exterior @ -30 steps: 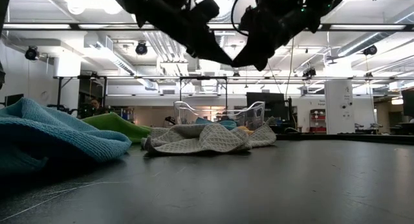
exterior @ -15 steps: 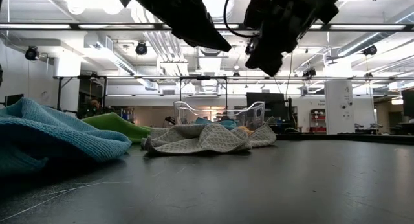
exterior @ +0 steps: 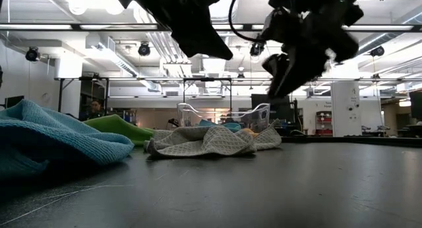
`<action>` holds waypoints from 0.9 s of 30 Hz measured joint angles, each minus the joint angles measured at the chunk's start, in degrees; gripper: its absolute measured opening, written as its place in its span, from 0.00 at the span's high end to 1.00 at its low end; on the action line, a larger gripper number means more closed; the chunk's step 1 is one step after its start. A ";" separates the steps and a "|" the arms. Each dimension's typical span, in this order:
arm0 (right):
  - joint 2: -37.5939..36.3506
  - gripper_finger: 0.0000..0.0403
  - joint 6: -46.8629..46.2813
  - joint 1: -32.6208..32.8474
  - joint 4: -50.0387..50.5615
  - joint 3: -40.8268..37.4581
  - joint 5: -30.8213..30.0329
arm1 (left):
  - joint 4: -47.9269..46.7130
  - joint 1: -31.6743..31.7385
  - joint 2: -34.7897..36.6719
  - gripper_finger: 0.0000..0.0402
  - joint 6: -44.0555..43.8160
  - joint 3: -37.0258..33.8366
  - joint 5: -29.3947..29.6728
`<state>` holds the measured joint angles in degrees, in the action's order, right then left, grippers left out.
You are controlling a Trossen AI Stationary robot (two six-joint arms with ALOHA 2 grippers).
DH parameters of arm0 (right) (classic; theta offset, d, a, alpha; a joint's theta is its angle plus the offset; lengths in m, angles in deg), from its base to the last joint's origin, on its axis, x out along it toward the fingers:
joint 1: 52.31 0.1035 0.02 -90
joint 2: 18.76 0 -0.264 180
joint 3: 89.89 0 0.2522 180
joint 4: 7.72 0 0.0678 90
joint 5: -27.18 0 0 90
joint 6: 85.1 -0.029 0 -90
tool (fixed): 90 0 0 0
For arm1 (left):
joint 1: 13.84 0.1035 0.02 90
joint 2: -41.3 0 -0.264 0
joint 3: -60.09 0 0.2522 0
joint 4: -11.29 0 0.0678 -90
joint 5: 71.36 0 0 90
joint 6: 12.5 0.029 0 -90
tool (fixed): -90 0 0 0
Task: Fold microfiber towels
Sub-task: Fold the gray microfiber cloth
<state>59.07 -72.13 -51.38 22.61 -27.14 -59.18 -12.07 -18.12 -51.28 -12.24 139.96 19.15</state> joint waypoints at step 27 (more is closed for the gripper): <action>22.46 0.69 28.45 2.69 -9.27 8.95 -14.26 | 0.05 0.16 -0.02 1.00 1.96 -0.02 4.50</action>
<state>81.52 -43.68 -48.69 13.34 -18.19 -73.43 -12.02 -17.96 -51.30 -10.28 139.94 23.66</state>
